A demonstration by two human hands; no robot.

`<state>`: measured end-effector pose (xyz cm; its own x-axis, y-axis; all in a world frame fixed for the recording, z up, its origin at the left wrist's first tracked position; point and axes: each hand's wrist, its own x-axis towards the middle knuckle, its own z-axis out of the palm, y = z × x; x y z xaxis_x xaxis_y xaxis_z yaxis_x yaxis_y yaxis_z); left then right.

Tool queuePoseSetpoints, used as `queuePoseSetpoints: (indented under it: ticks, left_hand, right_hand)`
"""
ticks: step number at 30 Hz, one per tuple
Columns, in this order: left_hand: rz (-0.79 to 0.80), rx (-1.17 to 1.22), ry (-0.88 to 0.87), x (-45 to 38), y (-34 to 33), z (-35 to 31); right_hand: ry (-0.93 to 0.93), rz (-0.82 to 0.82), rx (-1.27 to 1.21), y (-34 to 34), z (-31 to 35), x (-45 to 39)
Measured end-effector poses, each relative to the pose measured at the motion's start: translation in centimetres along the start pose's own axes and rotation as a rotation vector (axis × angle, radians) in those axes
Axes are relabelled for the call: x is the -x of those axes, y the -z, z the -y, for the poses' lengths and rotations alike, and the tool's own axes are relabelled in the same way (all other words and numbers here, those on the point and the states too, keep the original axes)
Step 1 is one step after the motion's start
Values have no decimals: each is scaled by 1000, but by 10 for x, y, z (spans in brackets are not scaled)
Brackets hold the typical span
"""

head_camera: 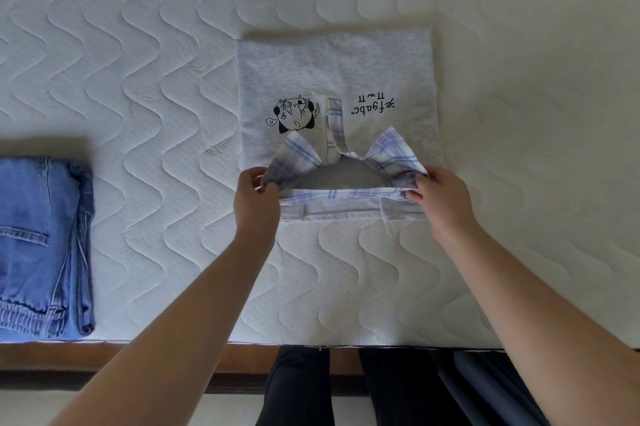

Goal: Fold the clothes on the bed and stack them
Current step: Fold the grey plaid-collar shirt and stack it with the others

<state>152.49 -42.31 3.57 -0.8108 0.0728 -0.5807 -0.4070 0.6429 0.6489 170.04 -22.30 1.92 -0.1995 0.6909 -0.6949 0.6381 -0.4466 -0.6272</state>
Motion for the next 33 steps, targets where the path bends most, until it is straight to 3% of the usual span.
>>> queuePoseSetpoints:
  ticks: [3,7,11,15,20,25,30,33]
  left_hand:
    - [-28,81,199,14,-4,18]
    - [-90,254,425,23,-10,34]
    - [23,358,541,26,-15,36]
    - [51,378,527,34,-18,33]
    - [37,701,462,40,-12,27]
    - [0,849,390,46,-9,27]
    - [100,1081,438,36,-8,19]
    - [136,1085,481,29,-7,22]
  right_hand:
    - [-55,-63,-87,-7,-11,11]
    - [-264,-90,-243,-11,-23,15]
    - [-269,-88,-113,-17,-28,17]
    - [-315,-60,-179,-18,-25,19]
    - [-406,100,-538,-11,-23,22]
    - [-476,202,-911,-6,-25,26]
    - [-515,206,-975,-8,-24,26]
    - [-549,188,-934,-10,-23,24]
